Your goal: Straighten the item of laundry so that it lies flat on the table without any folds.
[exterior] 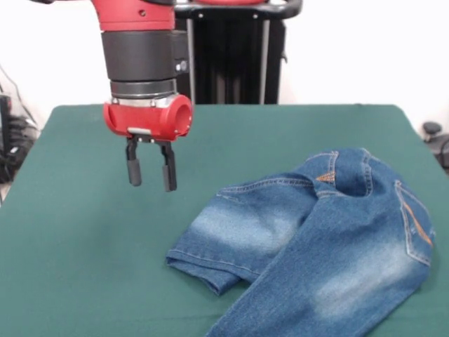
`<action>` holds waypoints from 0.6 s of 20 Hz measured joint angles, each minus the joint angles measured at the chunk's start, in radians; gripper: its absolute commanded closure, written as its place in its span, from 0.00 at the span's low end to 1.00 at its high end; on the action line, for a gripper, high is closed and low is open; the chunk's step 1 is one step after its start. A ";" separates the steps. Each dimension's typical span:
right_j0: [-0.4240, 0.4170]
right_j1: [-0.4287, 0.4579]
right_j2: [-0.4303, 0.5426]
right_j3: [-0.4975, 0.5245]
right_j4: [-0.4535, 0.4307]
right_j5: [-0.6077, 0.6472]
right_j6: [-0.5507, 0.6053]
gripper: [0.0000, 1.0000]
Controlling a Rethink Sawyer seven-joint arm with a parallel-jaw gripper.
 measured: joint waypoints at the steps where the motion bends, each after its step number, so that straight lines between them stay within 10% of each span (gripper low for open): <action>1: 0.000 0.000 0.002 0.003 0.000 -0.005 0.000 0.00; 12: 0.000 0.026 0.031 0.034 0.000 -0.132 0.000 0.00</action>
